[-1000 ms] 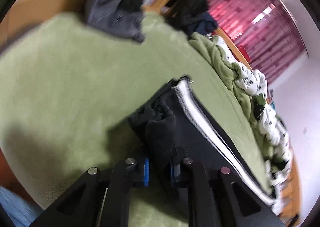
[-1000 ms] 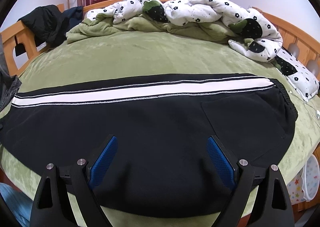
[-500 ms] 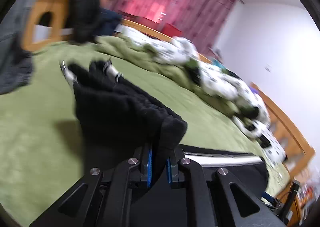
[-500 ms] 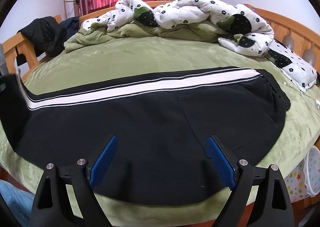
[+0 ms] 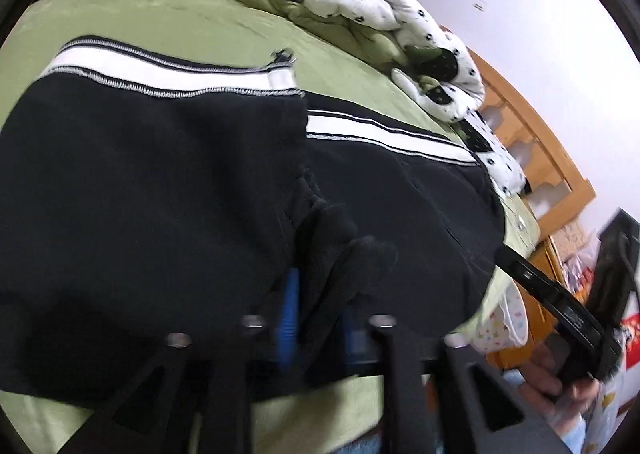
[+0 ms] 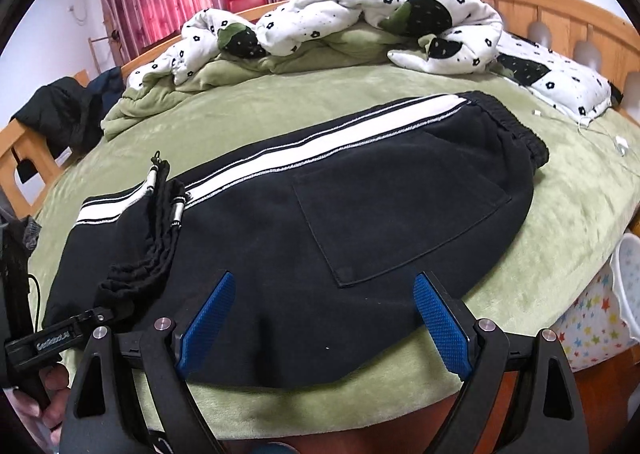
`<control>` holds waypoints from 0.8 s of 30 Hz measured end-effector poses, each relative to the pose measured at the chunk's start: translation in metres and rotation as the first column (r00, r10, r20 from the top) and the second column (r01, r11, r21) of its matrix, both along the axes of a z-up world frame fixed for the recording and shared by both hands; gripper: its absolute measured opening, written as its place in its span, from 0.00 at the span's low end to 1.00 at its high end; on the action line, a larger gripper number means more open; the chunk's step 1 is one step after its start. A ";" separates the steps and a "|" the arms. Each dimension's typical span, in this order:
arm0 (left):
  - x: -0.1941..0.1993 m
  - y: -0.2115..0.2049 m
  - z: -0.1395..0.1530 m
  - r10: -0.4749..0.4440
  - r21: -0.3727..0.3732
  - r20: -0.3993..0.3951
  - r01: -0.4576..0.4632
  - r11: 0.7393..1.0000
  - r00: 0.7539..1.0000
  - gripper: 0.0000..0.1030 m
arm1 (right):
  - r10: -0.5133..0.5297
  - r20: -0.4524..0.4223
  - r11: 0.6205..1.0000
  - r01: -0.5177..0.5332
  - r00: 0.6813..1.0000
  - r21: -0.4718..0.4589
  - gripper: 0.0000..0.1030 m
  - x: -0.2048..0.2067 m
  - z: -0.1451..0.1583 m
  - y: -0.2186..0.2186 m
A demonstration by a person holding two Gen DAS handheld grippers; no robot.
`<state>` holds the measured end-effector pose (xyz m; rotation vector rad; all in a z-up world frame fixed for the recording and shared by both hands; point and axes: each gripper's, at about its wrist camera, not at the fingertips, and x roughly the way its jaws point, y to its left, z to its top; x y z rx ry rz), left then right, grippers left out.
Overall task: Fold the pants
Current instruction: 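Fold the cuffs over toward the waistband with the left tool while the right tool pinches the drawstring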
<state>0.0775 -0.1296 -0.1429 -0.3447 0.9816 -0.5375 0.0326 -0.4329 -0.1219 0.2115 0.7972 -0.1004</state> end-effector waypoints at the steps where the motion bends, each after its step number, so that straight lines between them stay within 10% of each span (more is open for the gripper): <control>1: -0.004 0.006 0.004 -0.010 -0.008 -0.014 0.010 1.000 1.000 0.38 | 0.013 0.000 1.000 -0.013 1.000 0.003 0.87 0.001 0.000 0.003; 4: -0.016 0.030 0.019 -0.003 -0.049 0.000 0.003 0.999 1.000 0.59 | 0.074 0.001 0.997 -0.074 0.997 0.014 0.87 0.005 0.001 0.013; 17: -0.056 0.150 0.031 0.237 -0.051 0.038 -0.235 0.971 0.971 0.59 | 0.382 -0.012 0.912 -0.375 0.924 0.167 0.51 0.047 0.005 0.113; 21: -0.064 0.161 0.029 0.249 0.087 0.077 -0.256 0.963 0.965 0.60 | 0.396 -0.077 0.910 -0.380 0.915 0.164 0.47 0.055 -0.013 0.134; 24: -0.063 0.161 0.018 0.234 0.204 0.072 -0.244 0.948 0.970 0.60 | 0.375 -0.088 0.926 -0.369 0.923 0.081 0.22 0.054 -0.021 0.142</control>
